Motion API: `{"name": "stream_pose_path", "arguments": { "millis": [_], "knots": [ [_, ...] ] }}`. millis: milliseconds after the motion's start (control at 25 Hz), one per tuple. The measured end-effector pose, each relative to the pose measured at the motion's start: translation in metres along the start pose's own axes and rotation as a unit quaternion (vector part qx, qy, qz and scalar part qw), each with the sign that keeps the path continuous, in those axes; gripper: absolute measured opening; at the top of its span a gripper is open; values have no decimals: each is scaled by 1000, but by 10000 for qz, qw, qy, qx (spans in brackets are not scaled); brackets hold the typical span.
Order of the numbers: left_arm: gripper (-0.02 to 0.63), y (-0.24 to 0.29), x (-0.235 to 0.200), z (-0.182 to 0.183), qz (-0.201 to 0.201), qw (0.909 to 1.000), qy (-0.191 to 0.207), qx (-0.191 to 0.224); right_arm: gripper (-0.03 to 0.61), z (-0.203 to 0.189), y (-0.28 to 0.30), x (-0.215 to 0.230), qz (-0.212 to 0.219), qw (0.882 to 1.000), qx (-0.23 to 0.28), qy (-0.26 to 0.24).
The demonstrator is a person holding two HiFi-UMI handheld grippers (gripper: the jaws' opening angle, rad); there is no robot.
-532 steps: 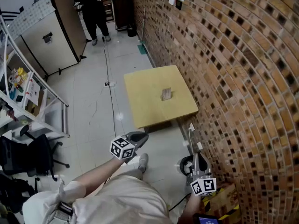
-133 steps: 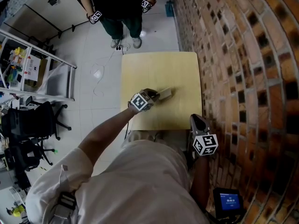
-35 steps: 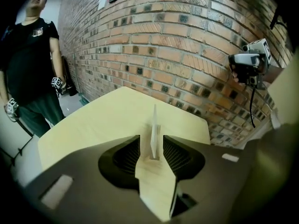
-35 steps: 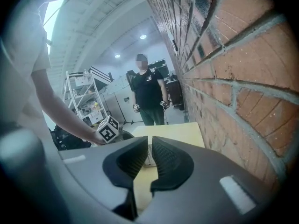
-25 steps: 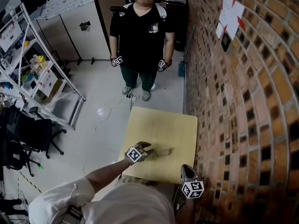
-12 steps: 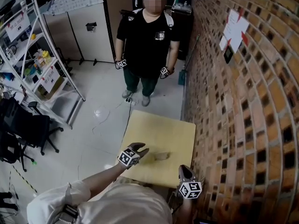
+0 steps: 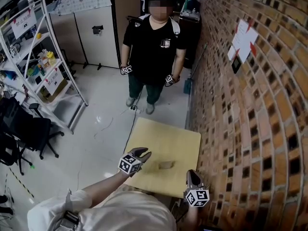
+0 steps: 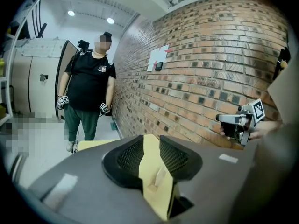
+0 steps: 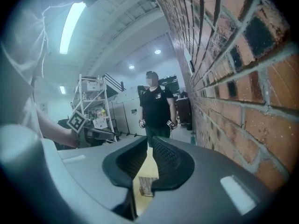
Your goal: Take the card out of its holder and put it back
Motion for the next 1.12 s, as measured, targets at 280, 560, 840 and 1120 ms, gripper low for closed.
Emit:
{"name": "stream_pose_path", "arguments": {
  "millis": [280, 560, 840, 1120],
  "knots": [
    [110, -19, -11, 6, 134, 9998, -116, 92, 48, 15, 0, -5, -100, 9992, 358, -171],
    [101, -27, -27, 4, 324, 9993, -132, 103, 61, 10, 4, -9, -105, 9993, 311, -172],
    [95, -32, -33, 1, 396, 9989, -240, 119, 61, 6, 9, -11, -78, 9996, 241, -129],
    [89, -32, -34, 0, 368, 9988, -297, 122, 61, 2, 14, -10, -107, 9995, 248, -131]
  ]
}}
Point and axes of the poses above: the fingertips, and each gripper's own axes: y forward along the fingers, x to its right, z out of its top, the point moved 3 cm from there along -y, backward along the fingers, and after that the axes turned 10 degrees about -y, right-handed, at the moved point
